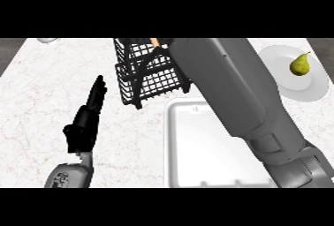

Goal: Pick the cupcake from the tray and place it in the tiered basket

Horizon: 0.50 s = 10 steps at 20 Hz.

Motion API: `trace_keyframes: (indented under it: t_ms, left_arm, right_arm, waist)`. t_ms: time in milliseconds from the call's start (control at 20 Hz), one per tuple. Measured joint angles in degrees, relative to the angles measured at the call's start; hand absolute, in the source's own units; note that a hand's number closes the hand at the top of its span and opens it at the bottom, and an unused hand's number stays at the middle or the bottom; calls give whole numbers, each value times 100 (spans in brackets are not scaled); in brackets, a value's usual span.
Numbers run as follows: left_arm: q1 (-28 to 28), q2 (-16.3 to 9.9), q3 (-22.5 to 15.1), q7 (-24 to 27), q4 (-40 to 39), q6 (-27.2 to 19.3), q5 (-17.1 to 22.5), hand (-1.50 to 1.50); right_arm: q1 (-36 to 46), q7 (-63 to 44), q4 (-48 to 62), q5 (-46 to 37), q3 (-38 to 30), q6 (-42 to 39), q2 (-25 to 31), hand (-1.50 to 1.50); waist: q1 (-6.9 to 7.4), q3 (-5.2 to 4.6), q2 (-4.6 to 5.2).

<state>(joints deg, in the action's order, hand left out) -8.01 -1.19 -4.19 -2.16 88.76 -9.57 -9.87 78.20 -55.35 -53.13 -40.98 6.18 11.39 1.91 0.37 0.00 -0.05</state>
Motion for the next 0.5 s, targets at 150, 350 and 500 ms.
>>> trace_keyframes:
  t_ms: [150, 350, 500]
  left_arm:
    - [-11, 7, 40, -34, -32, -61, -18, 0]
    - [23, 13, 79, -27, -35, -99, -16, 0]
    - [159, -10, 98, 37, -2, -89, 2, 0]
  right_arm:
    - [-266, -168, -438, -3, -237, 99, 252, -150]
    - [-870, -275, -1283, 134, -599, 155, 559, -150]
    - [-1555, -265, -2174, 440, -871, 68, 823, -150]
  waist:
    - [-95, 3, -27]
    - [-196, 7, -57]
    - [-279, 10, -82]
